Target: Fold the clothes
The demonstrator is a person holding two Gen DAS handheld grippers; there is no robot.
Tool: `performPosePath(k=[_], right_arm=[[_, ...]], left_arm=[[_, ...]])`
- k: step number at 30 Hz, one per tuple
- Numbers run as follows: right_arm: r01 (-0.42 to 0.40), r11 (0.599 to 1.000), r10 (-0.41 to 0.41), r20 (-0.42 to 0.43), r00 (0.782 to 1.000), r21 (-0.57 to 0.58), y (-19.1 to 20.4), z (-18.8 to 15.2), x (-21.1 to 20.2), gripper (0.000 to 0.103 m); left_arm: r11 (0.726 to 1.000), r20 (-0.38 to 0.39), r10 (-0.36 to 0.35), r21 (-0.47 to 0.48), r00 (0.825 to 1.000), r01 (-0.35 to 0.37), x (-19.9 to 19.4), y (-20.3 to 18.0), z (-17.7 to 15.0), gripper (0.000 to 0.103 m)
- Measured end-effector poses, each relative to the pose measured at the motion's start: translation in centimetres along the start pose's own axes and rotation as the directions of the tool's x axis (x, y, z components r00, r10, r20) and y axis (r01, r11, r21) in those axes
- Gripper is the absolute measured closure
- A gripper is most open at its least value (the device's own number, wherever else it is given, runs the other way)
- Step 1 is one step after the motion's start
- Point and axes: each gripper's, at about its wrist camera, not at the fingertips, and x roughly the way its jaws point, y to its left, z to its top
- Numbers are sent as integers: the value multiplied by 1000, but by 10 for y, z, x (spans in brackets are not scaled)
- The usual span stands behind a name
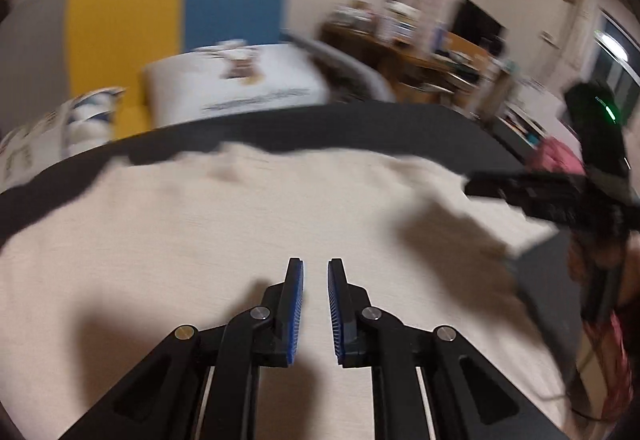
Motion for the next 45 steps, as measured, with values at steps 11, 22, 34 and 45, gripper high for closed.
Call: performPosePath(k=[11,22,34,45], right_arm=[[20,997,-20,-3,1000,70,19,14,83,84],[-26,999,26,7,1000,-24,69,52,86,81],[-5,997,6,10,1000,-73,104,68,128,84],[6,993,-15,69,998,120,7,31,16,80]], left_arm=[[989,-49,78,-119,996,-83,25,68,13,91],[996,-51,65,-57,997,-68,49,51,38,92],[986,-8,-1,-169,1000,-1,36,53,27,93],[1000,-38,1,-20,999,-2,45,-12,26,91]])
